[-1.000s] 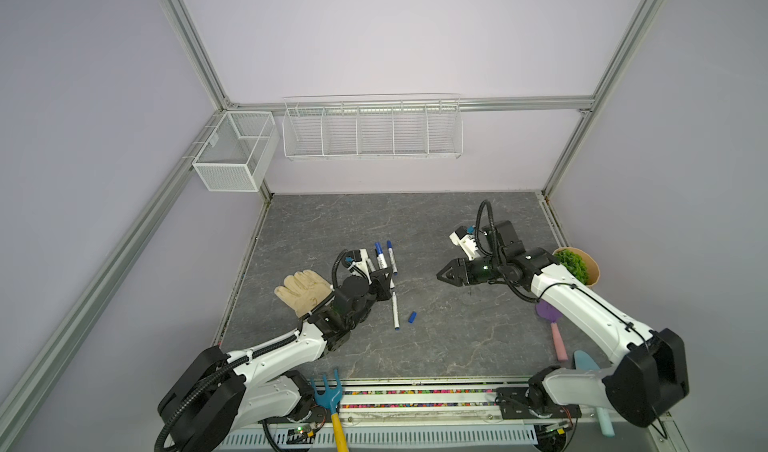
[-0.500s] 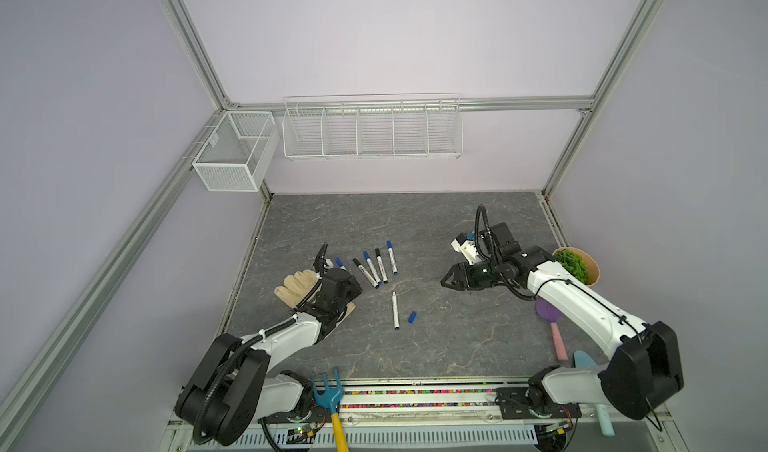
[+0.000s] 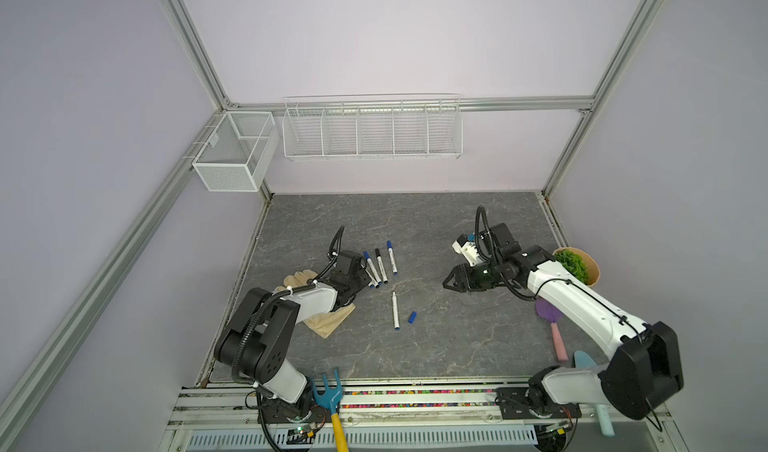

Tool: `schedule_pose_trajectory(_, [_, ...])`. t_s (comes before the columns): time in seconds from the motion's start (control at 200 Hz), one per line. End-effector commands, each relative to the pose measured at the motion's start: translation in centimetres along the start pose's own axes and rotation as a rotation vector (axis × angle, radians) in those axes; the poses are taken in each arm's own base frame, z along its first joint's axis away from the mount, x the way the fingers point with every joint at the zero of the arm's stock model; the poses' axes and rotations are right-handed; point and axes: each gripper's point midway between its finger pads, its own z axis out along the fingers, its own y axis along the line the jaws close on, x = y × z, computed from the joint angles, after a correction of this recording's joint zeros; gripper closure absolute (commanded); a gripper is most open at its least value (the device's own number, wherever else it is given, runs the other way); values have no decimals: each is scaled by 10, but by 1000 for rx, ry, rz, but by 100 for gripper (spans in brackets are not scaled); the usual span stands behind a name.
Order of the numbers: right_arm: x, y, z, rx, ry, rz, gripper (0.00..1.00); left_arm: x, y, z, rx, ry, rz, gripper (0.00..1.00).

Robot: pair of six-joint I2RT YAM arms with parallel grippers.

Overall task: Insert the pens into the pen caps
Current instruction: 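Move the left gripper to the uncapped white marker and grasp it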

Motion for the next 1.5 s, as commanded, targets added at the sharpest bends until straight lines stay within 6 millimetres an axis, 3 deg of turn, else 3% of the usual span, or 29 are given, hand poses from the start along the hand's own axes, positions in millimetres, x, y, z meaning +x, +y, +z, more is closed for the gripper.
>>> schedule_pose_trajectory(0.0, [3,-2,-6,19,-4,-24,48,3,4,2,-25,27,-24,67])
schedule_pose_trajectory(0.27, [2,-2,-7,20,-7,-26,48,13,-11,-19,43,60,43,64])
schedule_pose_trajectory(0.485, [1,-6,-4,26,-1,-15,48,62,-21,-60,41,99,294,59])
schedule_pose_trajectory(0.6, [0,-6,-2,18,6,-8,48,89,-29,-71,83,137,361,49])
schedule_pose_trajectory(0.725, [-1,-6,0,12,9,-3,49,108,-38,-72,76,174,440,40])
schedule_pose_trajectory(0.959, [0,-5,0,9,11,-4,49,132,-57,-57,27,247,596,39])
schedule_pose_trajectory(1.054, [2,-6,-1,15,9,-7,49,141,-52,-54,-37,276,653,41])
schedule_pose_trajectory(1.199, [1,-6,-4,17,-2,-12,49,153,-33,-57,-163,323,715,57])
schedule_pose_trajectory(1.369, [1,-6,-5,16,-7,-13,49,174,-11,-57,-231,402,738,58])
schedule_pose_trajectory(1.494, [1,-5,-6,13,-10,-11,50,181,-3,-51,-250,433,741,65])
